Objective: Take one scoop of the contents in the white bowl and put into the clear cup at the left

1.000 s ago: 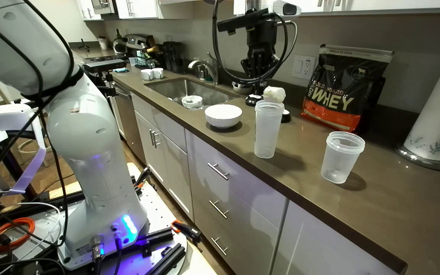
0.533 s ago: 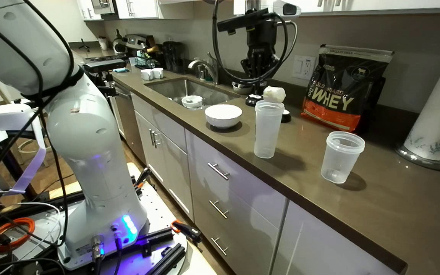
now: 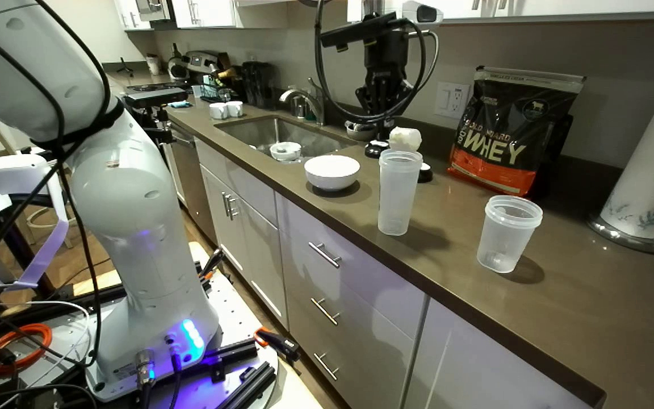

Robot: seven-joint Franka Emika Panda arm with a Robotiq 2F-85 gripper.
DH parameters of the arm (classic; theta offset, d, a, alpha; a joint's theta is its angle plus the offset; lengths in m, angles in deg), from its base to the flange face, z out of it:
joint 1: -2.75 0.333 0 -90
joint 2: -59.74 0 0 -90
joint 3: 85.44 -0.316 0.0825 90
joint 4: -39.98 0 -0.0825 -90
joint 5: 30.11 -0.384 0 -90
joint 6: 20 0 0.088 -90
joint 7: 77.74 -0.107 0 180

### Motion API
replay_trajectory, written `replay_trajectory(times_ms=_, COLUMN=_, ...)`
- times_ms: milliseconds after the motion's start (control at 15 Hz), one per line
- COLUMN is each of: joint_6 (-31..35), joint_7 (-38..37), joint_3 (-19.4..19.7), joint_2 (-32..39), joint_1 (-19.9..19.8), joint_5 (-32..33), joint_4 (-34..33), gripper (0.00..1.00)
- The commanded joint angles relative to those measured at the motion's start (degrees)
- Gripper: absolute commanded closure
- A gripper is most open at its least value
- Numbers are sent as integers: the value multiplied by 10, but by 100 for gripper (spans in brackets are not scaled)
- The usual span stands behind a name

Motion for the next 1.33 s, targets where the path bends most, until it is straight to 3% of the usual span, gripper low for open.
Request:
replay_trajectory(times_ms=0, joint_6=4, joint_7=-12, joint_3=-4, joint_2=0, joint_1=2, joint_5=27, joint_4=0, gripper=99)
replay_trajectory(times_ms=1267, joint_6=11, joint_7=-30, joint_3=-29, joint_2=0, joint_1=15, joint_5=84, joint_4=36, gripper=99)
